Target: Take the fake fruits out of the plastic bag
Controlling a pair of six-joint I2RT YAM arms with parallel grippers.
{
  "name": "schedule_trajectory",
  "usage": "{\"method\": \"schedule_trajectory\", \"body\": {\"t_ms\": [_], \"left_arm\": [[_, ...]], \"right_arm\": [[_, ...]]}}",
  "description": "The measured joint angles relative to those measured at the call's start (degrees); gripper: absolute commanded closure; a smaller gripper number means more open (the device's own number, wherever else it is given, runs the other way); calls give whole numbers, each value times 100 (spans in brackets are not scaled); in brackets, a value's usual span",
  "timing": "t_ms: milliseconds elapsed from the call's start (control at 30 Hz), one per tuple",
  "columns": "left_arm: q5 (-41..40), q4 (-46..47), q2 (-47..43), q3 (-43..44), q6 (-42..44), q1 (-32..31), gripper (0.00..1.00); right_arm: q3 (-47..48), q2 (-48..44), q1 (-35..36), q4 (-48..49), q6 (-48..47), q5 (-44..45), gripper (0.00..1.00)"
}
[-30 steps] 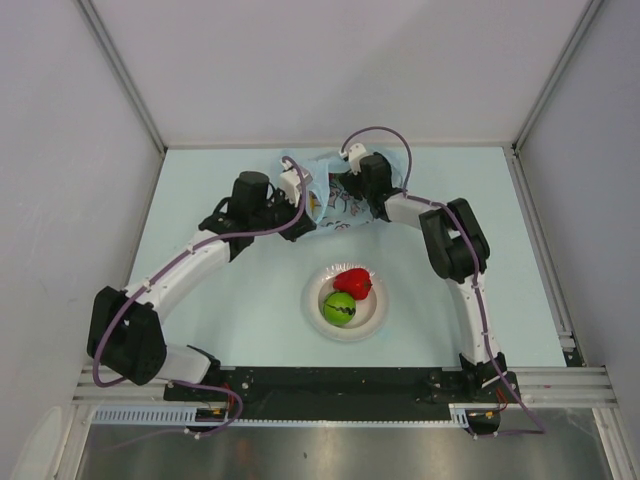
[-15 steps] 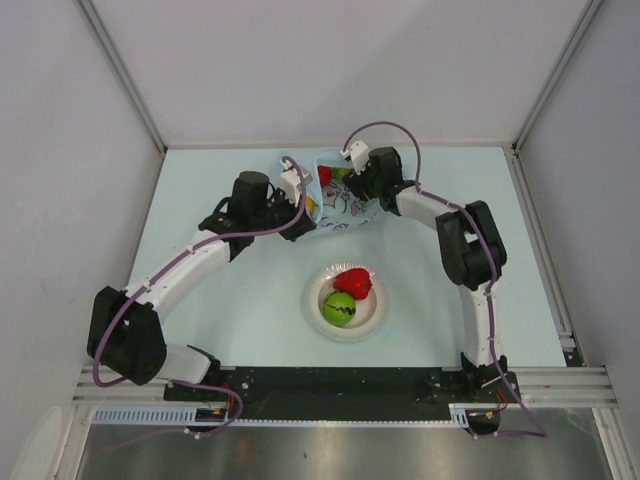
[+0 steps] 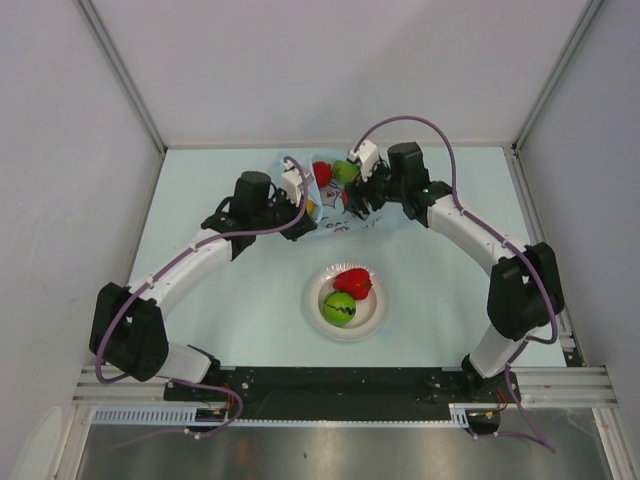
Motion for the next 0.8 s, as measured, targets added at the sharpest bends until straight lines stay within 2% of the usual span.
{"method": "schedule_trajectory", "body": {"t_ms": [133, 300, 533, 800], "left_arm": [[0, 17, 0, 0, 0, 0, 100], [2, 79, 2, -2, -48, -2, 100], [2, 197, 2, -70, -92, -20, 100], [9, 188, 114, -122, -153, -107, 100]], "right_arm": [[-693, -566, 94, -479, -284, -520, 65], [-1648, -1578, 446, -1213, -1412, -1021, 65], [-2879, -2809, 723, -1912, -2809, -1244, 64], [-3449, -3145, 817, -2162, -3390, -1266, 64]]}}
